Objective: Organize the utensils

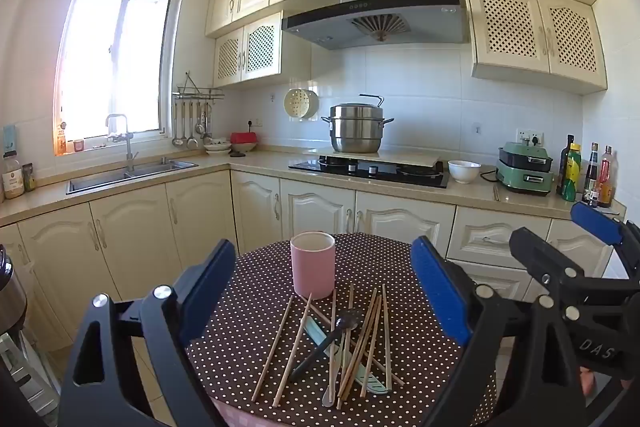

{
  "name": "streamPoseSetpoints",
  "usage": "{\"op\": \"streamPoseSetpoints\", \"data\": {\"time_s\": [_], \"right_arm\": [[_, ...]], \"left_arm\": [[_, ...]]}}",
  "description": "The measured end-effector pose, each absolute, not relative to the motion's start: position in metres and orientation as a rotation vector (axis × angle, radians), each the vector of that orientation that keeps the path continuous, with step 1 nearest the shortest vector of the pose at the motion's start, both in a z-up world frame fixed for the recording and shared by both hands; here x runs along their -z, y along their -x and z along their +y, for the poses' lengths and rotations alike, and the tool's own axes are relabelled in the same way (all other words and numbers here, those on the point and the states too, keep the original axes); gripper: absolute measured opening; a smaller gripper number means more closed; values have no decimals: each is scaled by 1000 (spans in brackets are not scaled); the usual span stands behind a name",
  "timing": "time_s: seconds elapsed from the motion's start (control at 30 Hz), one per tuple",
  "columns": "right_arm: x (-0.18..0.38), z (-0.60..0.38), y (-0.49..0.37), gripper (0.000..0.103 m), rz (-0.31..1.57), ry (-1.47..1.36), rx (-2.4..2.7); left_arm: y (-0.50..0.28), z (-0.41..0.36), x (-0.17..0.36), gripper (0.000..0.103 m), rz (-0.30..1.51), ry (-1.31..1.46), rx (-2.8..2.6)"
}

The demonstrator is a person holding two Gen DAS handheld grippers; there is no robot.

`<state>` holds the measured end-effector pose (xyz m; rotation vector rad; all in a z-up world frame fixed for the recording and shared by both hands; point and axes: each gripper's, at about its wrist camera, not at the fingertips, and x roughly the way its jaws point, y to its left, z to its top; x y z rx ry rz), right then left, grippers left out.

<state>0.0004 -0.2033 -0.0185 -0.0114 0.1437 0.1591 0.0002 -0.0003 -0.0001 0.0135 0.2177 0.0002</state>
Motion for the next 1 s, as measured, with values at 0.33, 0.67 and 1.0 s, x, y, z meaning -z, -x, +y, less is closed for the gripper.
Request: {"op": "streamPoseSetpoints", "data": {"time_s": [0.33,0.67,1.0], "right_arm": [[19,-196,-10,97,153,17,-149],[24,-197,-17,97,157,23,-130],[24,-197,-22,97,175,19,-124]], "left_arm": [[-11,2,4,88,227,-6,6],[-24,0,6,88,240,-2,17],[-29,1,11,88,248,3,24]]}}
